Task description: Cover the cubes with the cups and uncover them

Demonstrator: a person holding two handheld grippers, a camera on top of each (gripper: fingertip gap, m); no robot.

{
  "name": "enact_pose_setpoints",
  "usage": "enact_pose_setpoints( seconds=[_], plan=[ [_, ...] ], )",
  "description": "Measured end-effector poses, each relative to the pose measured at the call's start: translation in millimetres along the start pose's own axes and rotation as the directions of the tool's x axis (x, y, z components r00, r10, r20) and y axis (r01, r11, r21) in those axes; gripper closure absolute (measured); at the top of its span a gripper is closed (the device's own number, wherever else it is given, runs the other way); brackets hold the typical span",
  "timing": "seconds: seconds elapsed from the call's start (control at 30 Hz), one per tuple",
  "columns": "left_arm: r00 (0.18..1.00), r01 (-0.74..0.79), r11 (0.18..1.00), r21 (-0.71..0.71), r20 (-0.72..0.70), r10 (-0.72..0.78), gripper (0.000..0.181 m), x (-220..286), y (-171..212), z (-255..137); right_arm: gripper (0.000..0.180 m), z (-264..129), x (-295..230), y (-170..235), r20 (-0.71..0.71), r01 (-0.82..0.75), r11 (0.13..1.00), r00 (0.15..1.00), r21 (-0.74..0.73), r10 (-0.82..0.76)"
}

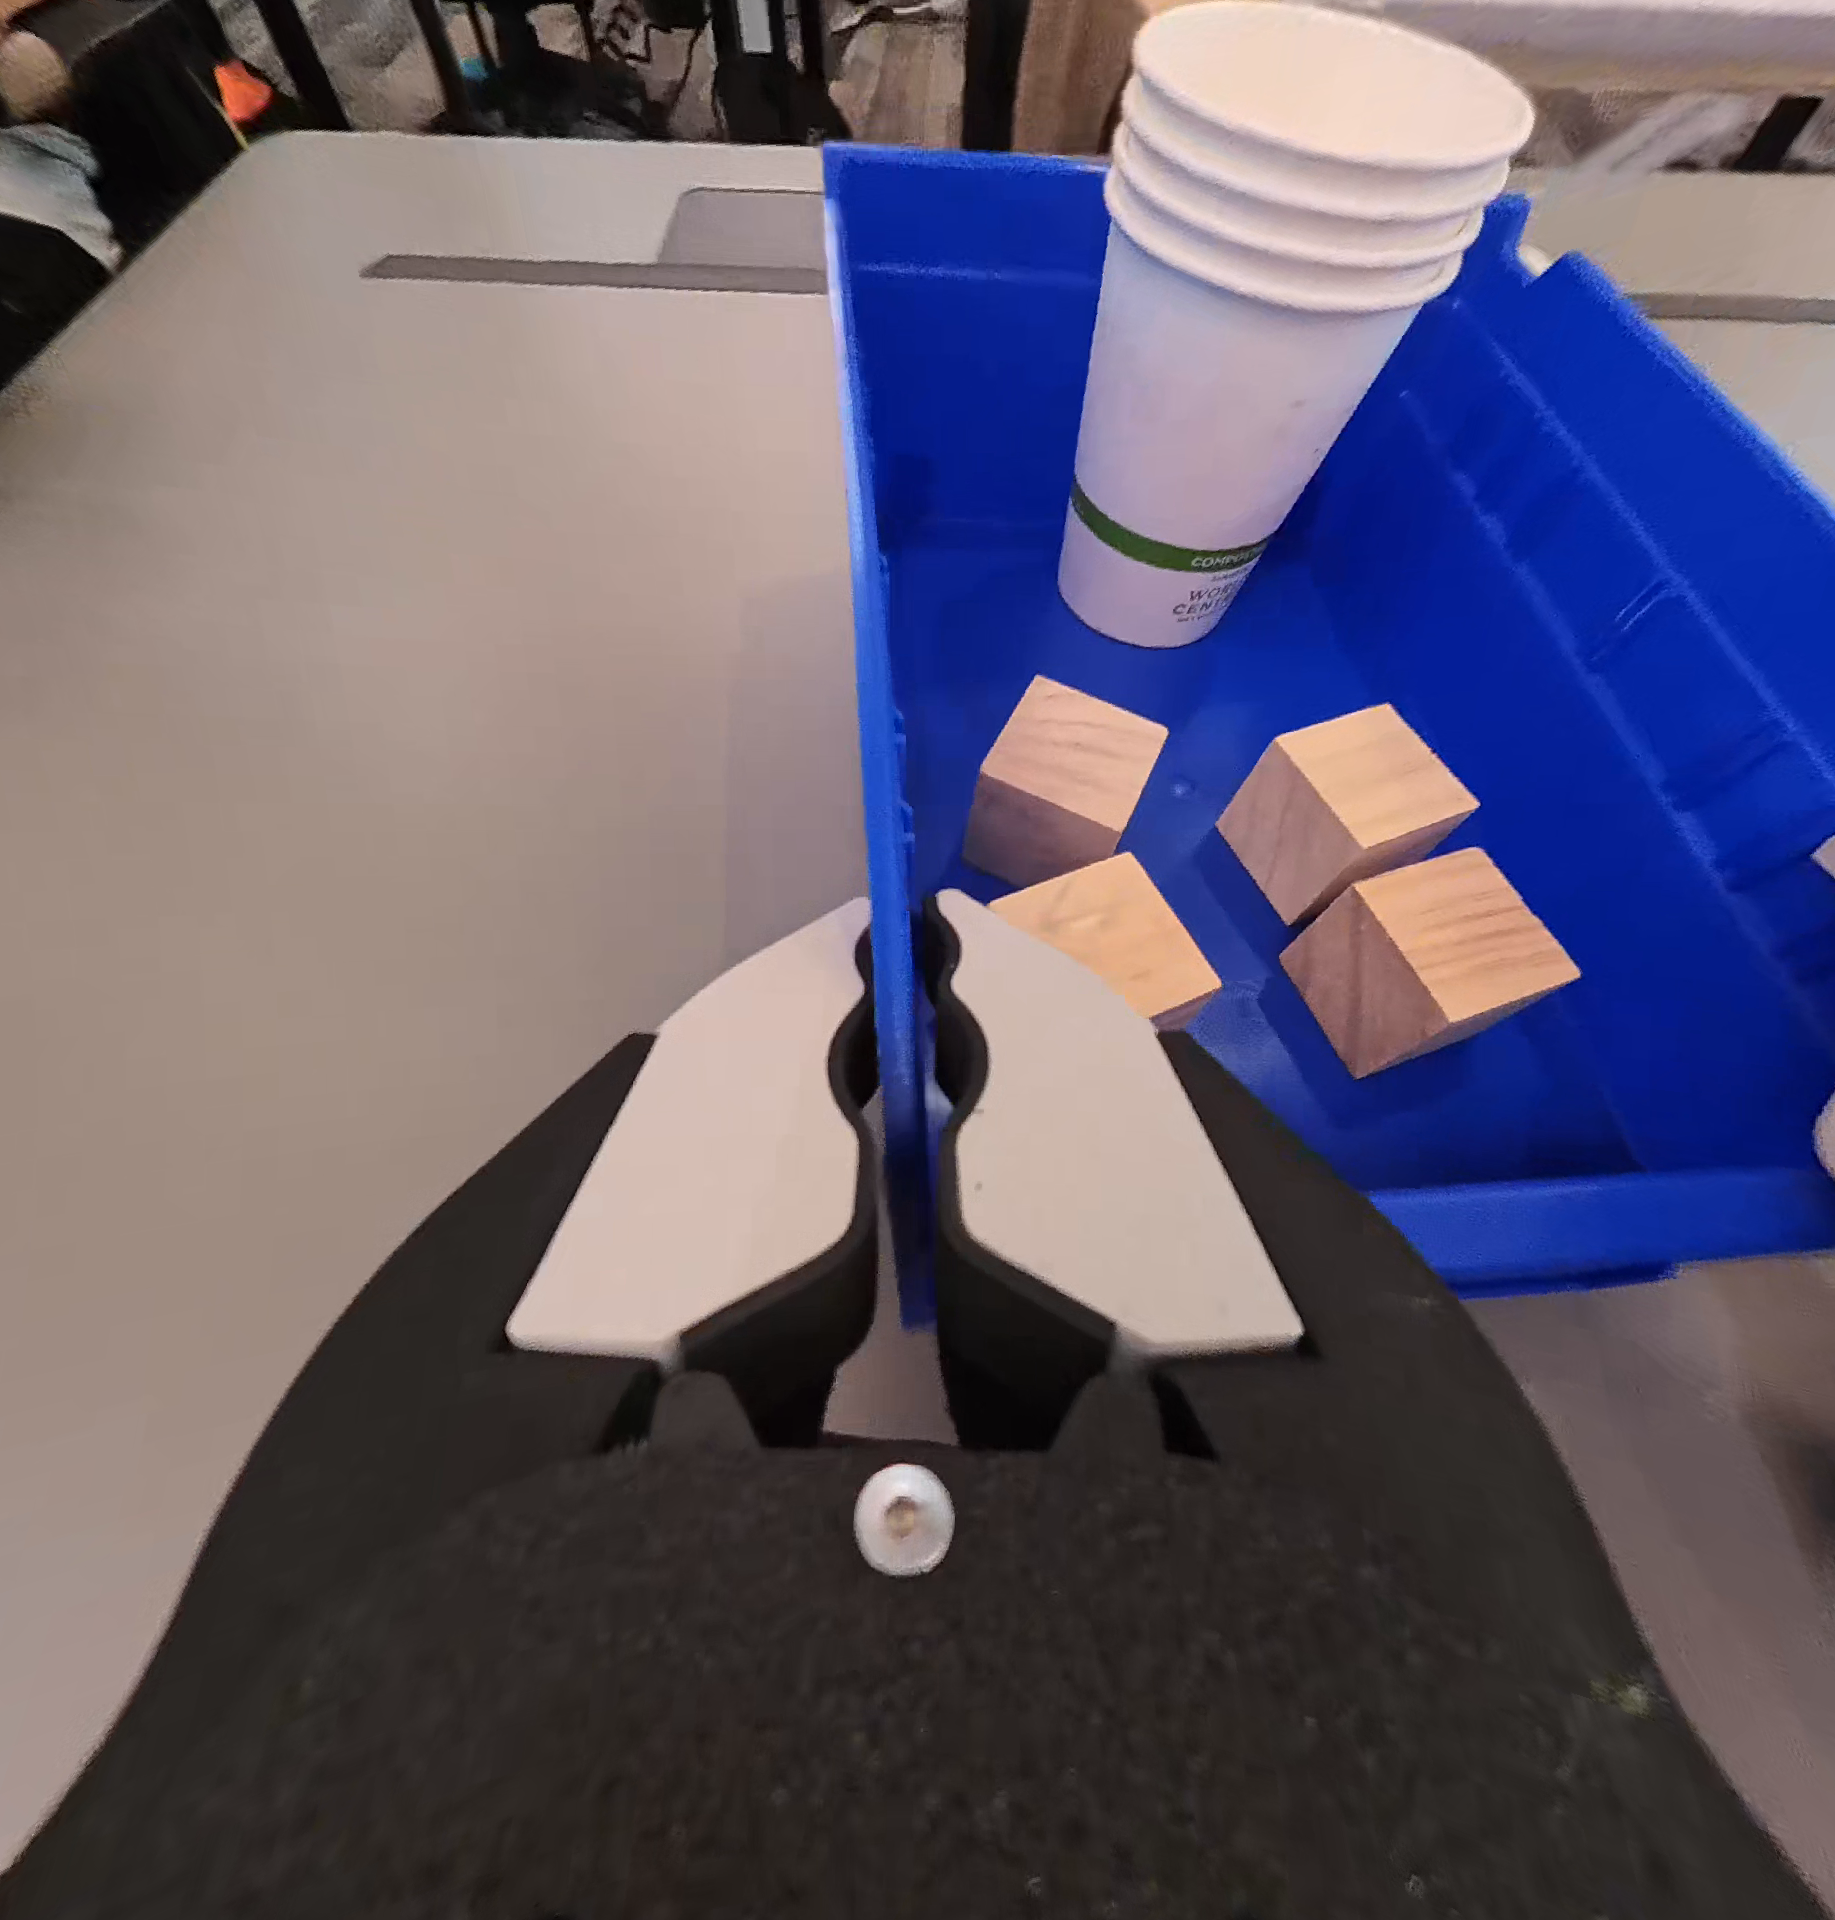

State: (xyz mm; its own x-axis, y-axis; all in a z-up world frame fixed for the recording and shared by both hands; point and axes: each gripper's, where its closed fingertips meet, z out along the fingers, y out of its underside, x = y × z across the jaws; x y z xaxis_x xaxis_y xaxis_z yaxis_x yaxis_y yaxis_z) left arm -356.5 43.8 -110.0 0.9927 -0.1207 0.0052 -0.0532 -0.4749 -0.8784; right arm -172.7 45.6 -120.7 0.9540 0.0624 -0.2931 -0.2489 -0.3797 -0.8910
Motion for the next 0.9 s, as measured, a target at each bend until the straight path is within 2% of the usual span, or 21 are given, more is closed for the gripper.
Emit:
enact_pose_setpoints(
  seconds=[0.23, 0.4, 0.6, 0.9],
  plan=[
    [0.996, -0.023, 1.000, -0.004, 0.091, 0.023, 0.176, -116.8, -25.3, 20.7, 0.174, 55.1, -107.0, 4.9, 0.019, 0.048, 0.998, 0.999, -0.030, -0.047],
    [0.997, -0.006, 1.000, -0.031, 0.075, 0.008, 0.177, -177.3, -28.7, 39.3, 0.172, 78.5, -159.1, 20.1, 0.015, 0.082, 0.995, 0.997, -0.061, -0.081],
    [1.000, 0.015, 1.000, -0.025, 0.017, -0.014, 0.176, -207.4, -20.6, 54.0, 0.167, 88.7, -186.1, 25.9, 0.018, 0.111, 0.993, 0.994, -0.043, -0.110],
    [0.997, 0.072, 0.997, 0.000, -0.003, -0.072, 0.176, -209.6, -19.8, 61.3, 0.162, 96.0, -186.7, 23.0, 0.056, 0.166, 0.985, 0.985, -0.038, -0.164]
  ],
)
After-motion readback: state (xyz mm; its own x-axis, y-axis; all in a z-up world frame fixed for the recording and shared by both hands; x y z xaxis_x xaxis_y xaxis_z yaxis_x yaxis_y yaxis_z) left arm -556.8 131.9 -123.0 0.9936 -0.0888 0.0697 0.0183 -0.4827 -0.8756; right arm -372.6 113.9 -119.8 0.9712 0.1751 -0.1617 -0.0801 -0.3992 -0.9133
